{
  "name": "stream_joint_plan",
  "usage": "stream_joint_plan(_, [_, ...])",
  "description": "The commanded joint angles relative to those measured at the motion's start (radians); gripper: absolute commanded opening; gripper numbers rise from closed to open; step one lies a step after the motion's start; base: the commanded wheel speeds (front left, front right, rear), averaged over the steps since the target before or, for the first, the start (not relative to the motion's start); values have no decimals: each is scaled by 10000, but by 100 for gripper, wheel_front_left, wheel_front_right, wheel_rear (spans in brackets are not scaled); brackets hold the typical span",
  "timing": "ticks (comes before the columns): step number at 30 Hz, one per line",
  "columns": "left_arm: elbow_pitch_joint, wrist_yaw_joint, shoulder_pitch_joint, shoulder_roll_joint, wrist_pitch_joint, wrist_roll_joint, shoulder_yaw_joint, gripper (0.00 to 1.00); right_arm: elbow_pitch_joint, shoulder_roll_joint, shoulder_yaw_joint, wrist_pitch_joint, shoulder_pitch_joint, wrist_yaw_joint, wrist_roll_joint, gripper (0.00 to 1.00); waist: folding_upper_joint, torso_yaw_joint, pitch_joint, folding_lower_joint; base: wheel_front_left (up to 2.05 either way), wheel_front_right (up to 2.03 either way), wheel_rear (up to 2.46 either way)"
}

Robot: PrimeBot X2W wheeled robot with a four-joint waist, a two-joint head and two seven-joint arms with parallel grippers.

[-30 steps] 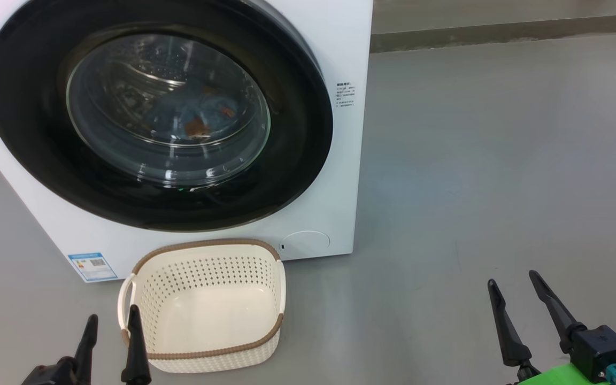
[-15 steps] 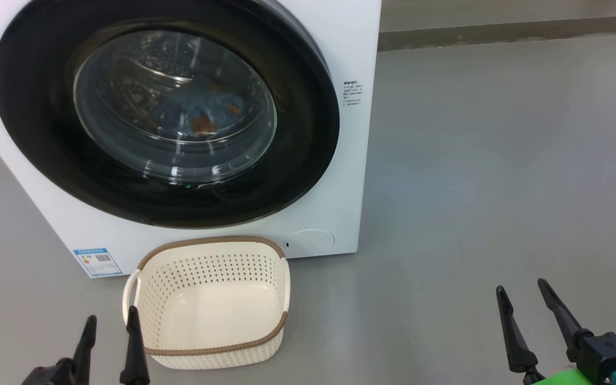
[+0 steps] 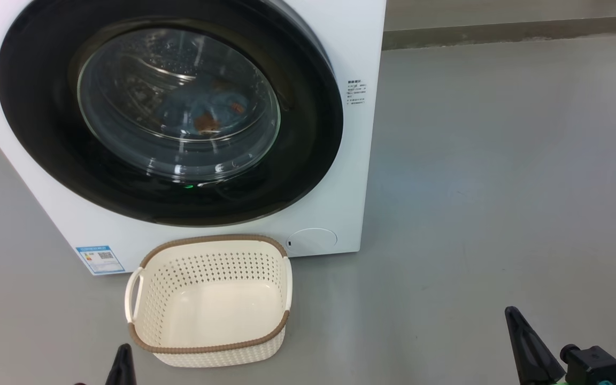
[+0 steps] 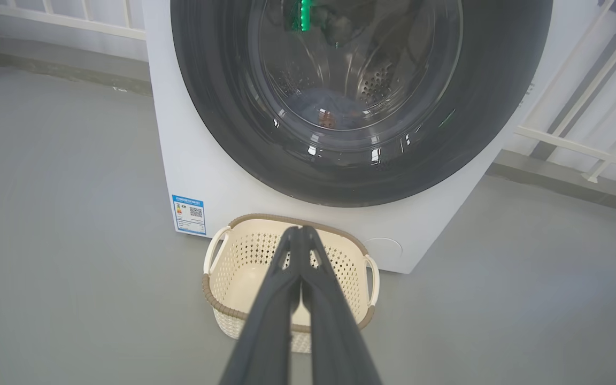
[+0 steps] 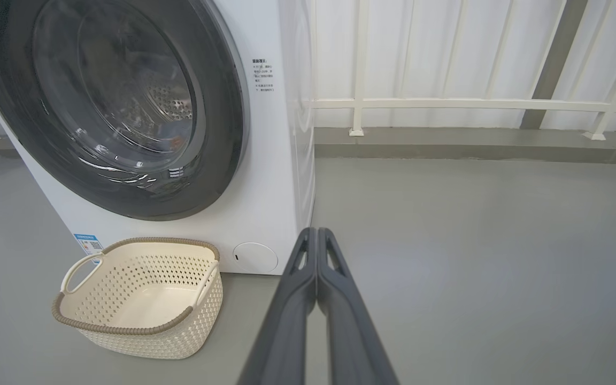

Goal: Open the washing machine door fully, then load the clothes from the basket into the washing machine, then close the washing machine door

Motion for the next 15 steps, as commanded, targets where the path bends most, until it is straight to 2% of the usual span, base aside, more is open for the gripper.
stream_joint_plan(1, [-203, -24, -270, 86, 76, -292, 88, 0, -217, -42, -27, 55, -206, -8, 451, 0, 0, 1, 0, 12, 0, 0, 0])
stream_joint_plan(3, [-211, -34, -288, 91, 133, -503, 102, 0, -206, -42, -33, 116, -227, -9, 699, 0, 0, 4, -8, 22, 0, 0, 0])
stream_joint_plan(7, [-210, -54, -335, 101, 240, -923, 125, 0, -162, -41, -41, 234, -286, -11, 1197, 0, 0, 8, 21, 2, 0, 0, 0])
stream_joint_plan(15, [-205, -90, -438, 118, 434, -1651, 175, 0, -86, -40, -56, 438, -403, -15, 2064, 0, 0, 16, 50, 0, 0, 0, 0])
